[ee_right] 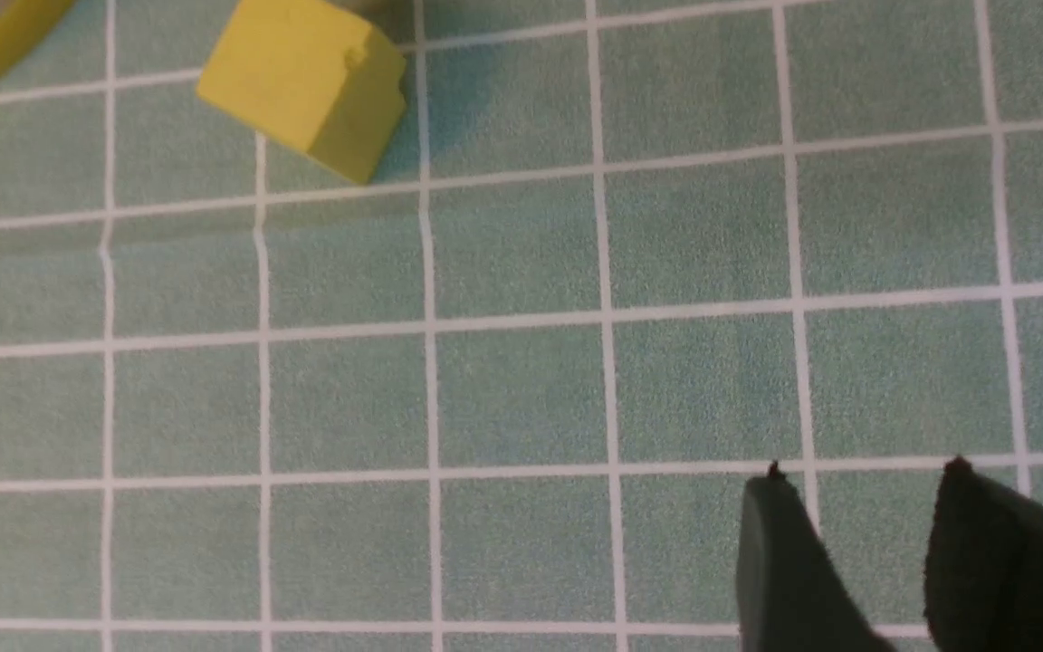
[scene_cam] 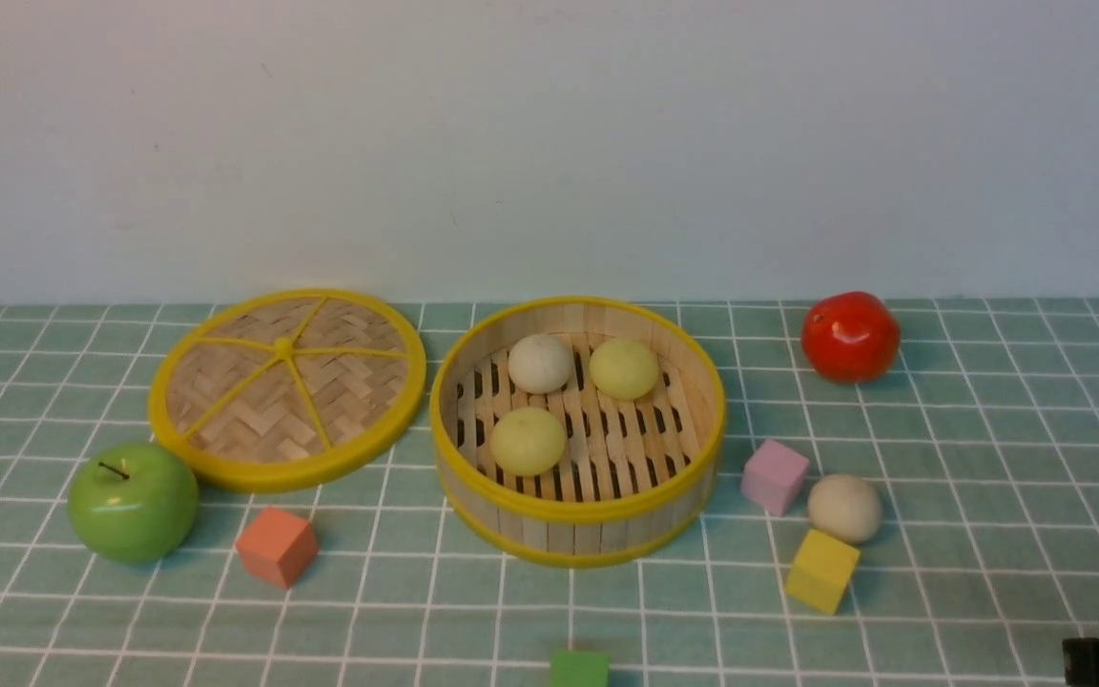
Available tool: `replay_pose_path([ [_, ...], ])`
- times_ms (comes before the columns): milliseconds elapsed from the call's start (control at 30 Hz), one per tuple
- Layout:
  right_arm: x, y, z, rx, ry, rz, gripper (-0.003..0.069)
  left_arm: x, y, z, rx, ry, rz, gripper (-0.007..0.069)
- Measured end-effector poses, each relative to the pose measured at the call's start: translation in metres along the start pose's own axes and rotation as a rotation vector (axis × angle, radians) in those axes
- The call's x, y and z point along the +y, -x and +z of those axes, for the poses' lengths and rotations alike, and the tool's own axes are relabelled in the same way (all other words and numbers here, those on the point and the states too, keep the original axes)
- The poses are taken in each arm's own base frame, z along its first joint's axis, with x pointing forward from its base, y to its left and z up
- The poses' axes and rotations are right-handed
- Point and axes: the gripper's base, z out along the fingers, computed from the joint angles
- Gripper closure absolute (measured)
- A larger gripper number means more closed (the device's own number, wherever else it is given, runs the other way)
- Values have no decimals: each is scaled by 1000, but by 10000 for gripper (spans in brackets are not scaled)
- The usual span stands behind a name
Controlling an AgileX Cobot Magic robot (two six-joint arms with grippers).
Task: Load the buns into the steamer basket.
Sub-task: Use the right arm to grab a steamed stuffed bun
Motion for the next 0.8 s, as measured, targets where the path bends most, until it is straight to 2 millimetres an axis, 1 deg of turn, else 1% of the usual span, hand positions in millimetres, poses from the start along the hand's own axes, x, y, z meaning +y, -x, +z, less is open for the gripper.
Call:
replay_pose_path([
  [167,4,10,-3,8,6,-49,419,0,0,0,0,0,0,586],
  [267,9,27,-8,-4,14,-79,419,0,0,0,0,0,0,582],
  [300,10,29,-8,-6,15,-80,419,0,0,0,0,0,0,582],
  [333,12,37,-8,-12,17,-88,419,0,0,0,0,0,0,578],
  [433,15,51,-5,-9,21,-85,419,0,0,0,0,0,0,574],
  [533,19,66,6,26,24,-81,419,0,0,0,0,0,0,569],
  [600,25,77,13,49,31,-110,419,0,0,0,0,0,0,567],
  [700,42,90,27,92,54,-172,419,0,0,0,0,0,0,565],
  [733,52,96,35,105,66,-204,419,0,0,0,0,0,0,564],
  [800,59,101,41,113,73,-224,419,0,0,0,0,0,0,564],
])
